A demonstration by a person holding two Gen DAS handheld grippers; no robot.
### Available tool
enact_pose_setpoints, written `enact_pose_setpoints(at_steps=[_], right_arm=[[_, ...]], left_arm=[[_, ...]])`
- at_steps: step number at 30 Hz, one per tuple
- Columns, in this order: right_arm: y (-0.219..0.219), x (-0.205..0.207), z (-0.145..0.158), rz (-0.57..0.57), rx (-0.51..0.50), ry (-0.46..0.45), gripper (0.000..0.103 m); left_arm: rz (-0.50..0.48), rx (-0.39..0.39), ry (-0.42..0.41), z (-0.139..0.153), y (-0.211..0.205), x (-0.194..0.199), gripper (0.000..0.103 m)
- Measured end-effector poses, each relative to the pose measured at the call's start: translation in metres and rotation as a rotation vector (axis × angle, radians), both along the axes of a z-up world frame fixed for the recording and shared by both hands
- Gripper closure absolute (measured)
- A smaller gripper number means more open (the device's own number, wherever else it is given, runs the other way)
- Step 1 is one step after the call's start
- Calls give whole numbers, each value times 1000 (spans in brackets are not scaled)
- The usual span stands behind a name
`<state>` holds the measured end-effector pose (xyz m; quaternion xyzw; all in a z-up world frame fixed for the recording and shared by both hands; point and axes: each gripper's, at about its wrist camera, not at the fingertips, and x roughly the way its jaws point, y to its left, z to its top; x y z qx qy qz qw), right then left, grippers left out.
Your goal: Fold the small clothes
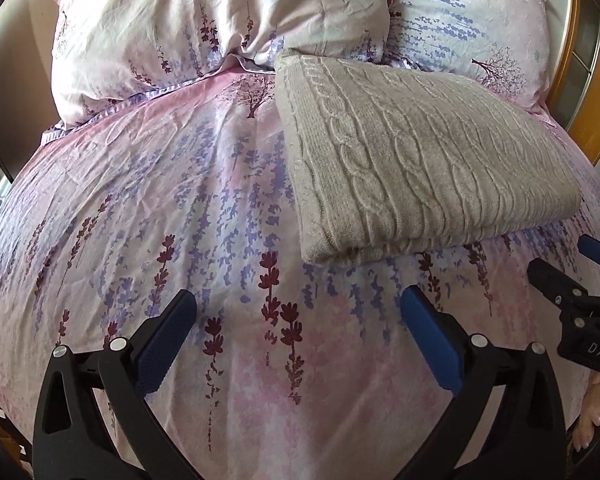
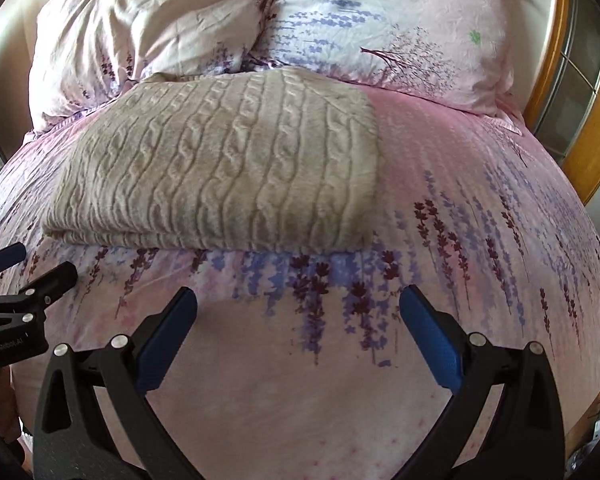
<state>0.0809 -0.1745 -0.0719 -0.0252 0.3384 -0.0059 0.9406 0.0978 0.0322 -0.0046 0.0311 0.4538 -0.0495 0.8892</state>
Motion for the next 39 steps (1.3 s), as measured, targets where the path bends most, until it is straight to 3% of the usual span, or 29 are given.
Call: enact_pose_setpoints(at_steps=[4,8,39], right_arm=[[2,3,-2,1,-6,14,2],[-5,6,-4,-8,53,34,2],[-5,5,-4,-20,51,28,2]], left_arm=[[-2,-1,-1,0,0,-1,1],[-3,-1,-2,0,0,-1,1],[-11,2,5,-1,-1,2,1]])
